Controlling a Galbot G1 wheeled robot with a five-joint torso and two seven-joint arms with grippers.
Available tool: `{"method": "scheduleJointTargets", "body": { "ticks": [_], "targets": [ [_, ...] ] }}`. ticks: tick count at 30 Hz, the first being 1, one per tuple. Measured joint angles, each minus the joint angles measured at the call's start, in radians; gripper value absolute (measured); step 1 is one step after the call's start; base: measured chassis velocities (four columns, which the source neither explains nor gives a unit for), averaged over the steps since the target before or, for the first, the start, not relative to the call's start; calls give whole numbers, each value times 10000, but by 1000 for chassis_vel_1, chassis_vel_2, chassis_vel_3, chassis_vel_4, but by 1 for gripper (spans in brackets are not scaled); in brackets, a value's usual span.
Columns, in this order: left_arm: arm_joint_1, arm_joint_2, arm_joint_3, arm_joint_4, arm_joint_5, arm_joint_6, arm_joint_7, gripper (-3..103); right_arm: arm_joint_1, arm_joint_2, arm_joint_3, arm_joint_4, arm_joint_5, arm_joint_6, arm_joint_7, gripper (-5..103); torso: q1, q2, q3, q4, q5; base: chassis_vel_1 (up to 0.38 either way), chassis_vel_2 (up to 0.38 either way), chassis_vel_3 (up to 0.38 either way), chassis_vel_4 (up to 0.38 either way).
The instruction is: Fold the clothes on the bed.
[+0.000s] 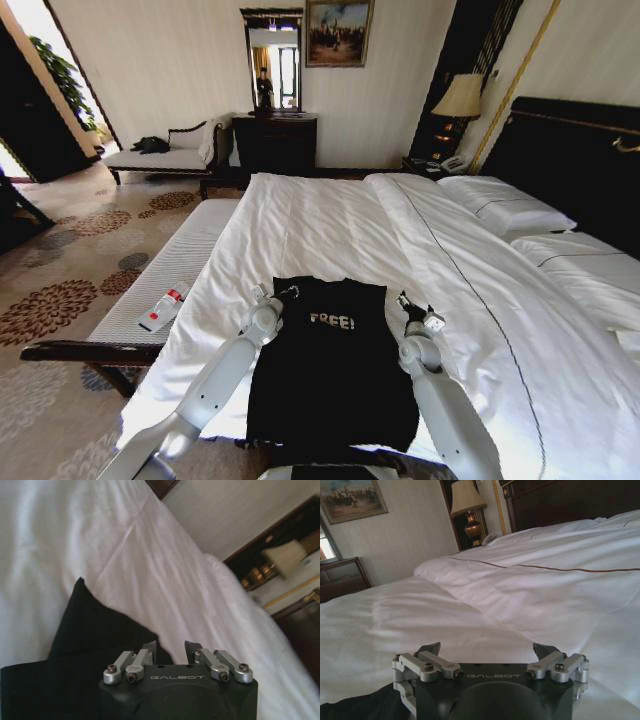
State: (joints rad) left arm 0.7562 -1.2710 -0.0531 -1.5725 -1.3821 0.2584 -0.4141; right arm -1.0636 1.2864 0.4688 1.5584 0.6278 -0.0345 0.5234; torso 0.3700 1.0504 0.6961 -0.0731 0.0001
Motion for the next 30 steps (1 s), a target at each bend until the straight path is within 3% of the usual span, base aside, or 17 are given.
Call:
{"method": "scheduleJointTargets", "body": {
  "ticks": [4,7,8,10,16,30],
  "targets": [
    [636,250,-799,-205,-200,-245,233,57,-105,66,-25,139,-78,0,4,100,0,1,-1,-1,-2,0,0,0,0],
    [1036,551,-1067,-113,167,-228,240,62,-160,68,-18,203,-92,-2,6,100,0,0,0,2,-3,0,0,0,0],
    [1254,688,-1213,-41,357,-192,239,73,-193,66,-13,237,-96,-5,7,100,0,0,0,2,-3,0,0,0,0],
    [1307,717,-1250,-21,395,-181,240,73,-198,65,-12,244,-98,-6,8,100,0,0,0,3,-3,0,0,0,0],
    [1586,680,-1313,158,634,-176,279,98,-261,102,-37,349,-201,-82,88,100,0,1,0,0,0,0,0,0,0],
    [1504,509,-617,-284,625,-322,299,100,-460,124,20,532,-303,-152,165,100,0,1,1,0,-1,0,0,0,0]
  ]
}}
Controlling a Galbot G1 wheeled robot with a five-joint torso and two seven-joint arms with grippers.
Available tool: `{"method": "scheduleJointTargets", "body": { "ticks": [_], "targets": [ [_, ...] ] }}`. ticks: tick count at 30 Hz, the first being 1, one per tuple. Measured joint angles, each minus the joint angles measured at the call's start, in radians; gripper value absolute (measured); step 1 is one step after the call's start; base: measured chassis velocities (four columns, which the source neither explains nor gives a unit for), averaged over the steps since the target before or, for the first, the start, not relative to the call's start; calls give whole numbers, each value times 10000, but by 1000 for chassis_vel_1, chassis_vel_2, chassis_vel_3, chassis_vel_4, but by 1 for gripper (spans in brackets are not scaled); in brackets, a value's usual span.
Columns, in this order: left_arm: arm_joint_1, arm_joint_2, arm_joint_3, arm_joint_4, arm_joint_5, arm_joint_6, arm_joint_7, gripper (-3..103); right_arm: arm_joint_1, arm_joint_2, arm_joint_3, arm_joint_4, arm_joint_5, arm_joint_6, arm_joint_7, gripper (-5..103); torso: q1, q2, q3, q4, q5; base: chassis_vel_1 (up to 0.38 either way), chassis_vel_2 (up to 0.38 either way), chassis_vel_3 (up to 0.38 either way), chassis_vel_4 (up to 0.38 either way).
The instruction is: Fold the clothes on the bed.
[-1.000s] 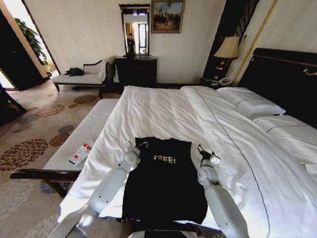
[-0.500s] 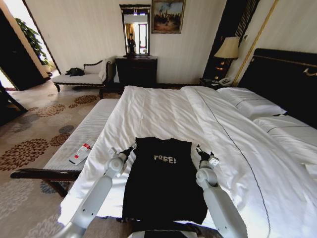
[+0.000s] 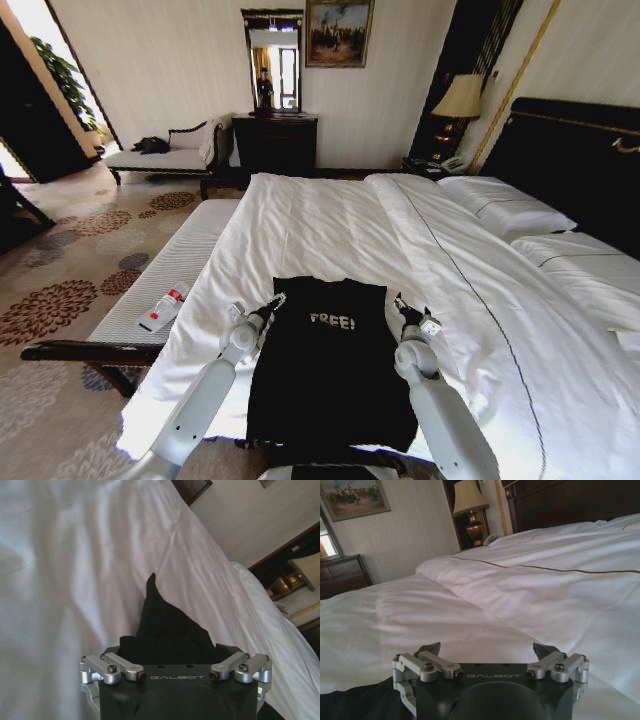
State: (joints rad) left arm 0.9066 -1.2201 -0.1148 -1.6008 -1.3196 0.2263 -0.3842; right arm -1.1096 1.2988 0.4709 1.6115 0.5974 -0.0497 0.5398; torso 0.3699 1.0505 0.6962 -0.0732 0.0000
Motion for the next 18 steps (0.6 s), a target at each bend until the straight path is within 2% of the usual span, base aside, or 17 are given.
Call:
{"method": "scheduleJointTargets", "body": {
  "ticks": [10,18],
  "targets": [
    [-137,-4,756,-615,-3,-20,5,100,17,29,-6,-91,-50,-15,21,100,0,0,0,-1,1,0,0,0,0],
    [-250,-14,1266,-362,464,0,-4,100,69,64,-26,-140,-76,-43,77,100,1,0,0,0,-1,0,0,0,0]
  ]
}}
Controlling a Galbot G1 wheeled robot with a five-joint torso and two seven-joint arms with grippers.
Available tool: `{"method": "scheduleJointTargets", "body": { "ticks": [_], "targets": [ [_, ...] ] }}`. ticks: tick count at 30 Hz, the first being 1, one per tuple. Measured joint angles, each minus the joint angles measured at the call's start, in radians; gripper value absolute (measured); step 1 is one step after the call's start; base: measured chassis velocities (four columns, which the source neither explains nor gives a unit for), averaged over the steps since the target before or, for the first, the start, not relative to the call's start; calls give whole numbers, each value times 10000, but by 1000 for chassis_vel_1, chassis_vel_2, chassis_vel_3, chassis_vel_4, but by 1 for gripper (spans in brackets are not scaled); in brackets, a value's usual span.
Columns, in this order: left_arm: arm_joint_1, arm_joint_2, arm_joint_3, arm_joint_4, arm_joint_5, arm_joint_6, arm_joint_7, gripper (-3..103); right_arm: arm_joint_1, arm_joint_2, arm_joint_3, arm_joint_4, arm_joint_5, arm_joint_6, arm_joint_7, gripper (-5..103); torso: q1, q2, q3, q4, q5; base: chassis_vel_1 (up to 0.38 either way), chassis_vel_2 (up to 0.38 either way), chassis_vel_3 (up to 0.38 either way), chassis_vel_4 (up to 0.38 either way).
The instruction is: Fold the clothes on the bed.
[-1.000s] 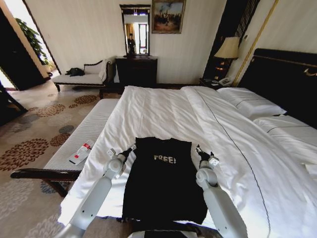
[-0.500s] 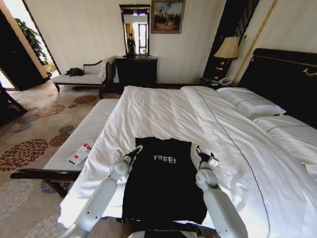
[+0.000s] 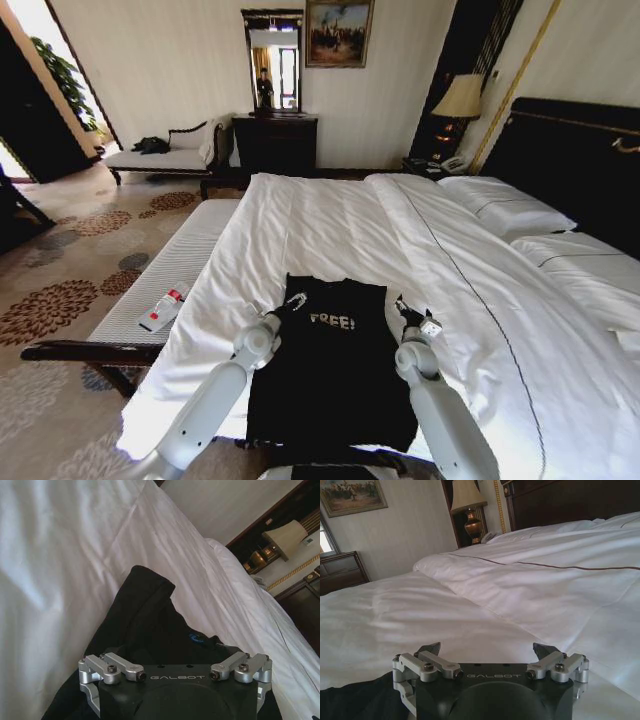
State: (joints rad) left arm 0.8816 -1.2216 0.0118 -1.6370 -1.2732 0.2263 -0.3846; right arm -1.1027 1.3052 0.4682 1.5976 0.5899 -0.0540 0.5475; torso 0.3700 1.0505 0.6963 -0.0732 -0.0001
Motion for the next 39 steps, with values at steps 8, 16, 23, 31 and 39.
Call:
{"method": "scheduleJointTargets", "body": {
  "ticks": [8,16,23,31,39],
  "targets": [
    [-76,169,-339,26,-31,12,-17,100,35,22,-20,-148,-45,-2,11,100,0,0,0,-1,1,0,0,0,0],
    [-262,261,-1055,421,-40,17,-17,100,178,38,-129,-239,-58,-10,34,100,0,0,0,0,0,0,0,0,0],
    [-742,222,-1435,591,-310,78,-66,100,206,-1,-142,-336,-59,-13,36,100,0,0,0,0,0,0,0,0,0],
    [-871,57,-915,541,-405,165,-190,100,172,-68,-83,-417,-40,-45,65,100,0,0,0,-1,2,0,0,0,0],
    [-336,160,-617,352,37,180,-191,100,100,-144,53,-429,6,-47,69,100,0,0,-1,0,1,0,0,0,0]
  ]
}}
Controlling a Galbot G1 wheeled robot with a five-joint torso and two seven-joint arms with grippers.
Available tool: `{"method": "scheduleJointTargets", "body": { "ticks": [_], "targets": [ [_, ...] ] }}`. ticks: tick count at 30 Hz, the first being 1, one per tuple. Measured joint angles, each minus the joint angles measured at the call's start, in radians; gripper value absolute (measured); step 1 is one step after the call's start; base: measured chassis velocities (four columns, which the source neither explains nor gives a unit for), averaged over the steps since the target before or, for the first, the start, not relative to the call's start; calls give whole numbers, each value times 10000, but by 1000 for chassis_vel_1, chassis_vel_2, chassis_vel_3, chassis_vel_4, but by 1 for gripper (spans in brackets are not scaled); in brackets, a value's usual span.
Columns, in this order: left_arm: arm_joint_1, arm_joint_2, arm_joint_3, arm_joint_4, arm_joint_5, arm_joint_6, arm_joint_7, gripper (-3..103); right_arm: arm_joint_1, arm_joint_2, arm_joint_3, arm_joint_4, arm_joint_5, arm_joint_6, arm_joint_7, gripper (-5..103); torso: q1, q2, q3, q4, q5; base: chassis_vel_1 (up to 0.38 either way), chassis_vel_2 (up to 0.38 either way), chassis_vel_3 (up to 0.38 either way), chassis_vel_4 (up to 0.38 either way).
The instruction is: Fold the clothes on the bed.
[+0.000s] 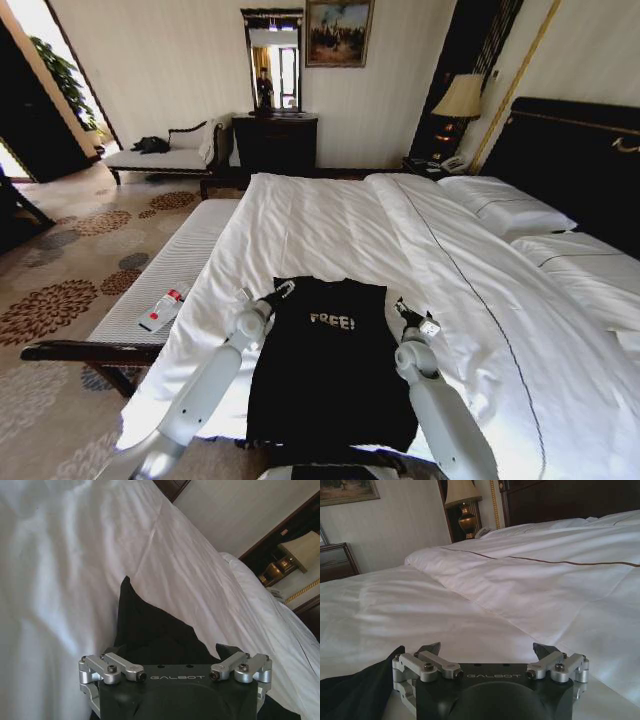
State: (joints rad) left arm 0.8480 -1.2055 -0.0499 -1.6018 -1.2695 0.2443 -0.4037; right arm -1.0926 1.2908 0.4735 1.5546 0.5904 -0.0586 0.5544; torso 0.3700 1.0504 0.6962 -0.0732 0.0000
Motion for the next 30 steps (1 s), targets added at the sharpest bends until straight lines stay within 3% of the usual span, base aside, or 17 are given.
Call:
{"method": "scheduleJointTargets", "body": {
  "ticks": [13,30],
  "targets": [
    [809,240,-464,-297,254,-18,23,100,-70,-16,14,-55,4,35,-8,100,-1,0,0,1,0,0,0,0,0],
    [174,-243,375,-480,79,6,-104,100,-95,-38,39,-113,4,28,27,100,0,0,0,-1,1,0,0,0,0]
  ]
}}
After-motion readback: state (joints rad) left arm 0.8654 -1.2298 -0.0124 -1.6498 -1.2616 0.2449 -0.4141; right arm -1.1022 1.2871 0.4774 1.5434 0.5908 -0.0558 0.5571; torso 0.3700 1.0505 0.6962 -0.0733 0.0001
